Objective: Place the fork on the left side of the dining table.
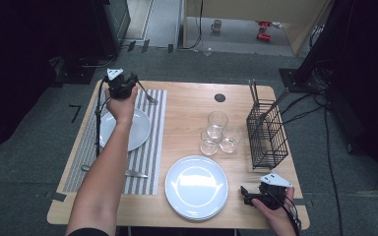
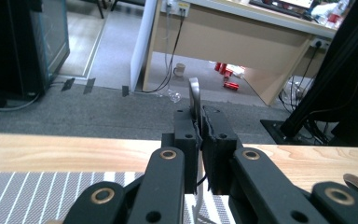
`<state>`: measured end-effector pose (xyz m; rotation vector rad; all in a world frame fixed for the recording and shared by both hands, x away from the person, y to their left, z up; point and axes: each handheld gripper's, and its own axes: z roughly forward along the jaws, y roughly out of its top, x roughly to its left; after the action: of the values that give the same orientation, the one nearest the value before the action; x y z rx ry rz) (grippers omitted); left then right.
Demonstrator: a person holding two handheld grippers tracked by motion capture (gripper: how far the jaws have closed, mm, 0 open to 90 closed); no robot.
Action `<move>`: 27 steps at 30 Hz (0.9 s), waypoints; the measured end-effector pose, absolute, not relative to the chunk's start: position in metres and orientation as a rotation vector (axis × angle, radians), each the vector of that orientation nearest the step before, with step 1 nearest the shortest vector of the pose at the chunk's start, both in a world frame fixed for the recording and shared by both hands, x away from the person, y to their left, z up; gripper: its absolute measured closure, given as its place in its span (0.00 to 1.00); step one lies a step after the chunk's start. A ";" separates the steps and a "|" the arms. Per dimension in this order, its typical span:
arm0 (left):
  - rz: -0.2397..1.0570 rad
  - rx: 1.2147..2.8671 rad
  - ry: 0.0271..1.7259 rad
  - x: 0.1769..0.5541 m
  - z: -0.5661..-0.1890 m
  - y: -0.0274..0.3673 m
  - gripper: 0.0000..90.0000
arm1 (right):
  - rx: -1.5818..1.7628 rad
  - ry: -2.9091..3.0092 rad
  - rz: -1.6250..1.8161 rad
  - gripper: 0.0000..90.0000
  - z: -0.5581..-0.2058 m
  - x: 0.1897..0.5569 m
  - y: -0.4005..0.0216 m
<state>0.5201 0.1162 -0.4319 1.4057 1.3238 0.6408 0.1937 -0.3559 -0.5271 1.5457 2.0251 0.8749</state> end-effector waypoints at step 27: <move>0.454 1.318 1.347 0.522 -0.440 0.133 0.99 | 1.545 2.025 0.875 0.00 -0.527 0.194 -0.356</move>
<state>0.5222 0.1327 -0.4400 1.3185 1.3472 0.4538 0.1937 -0.3559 -0.5271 1.5453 2.0251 0.8751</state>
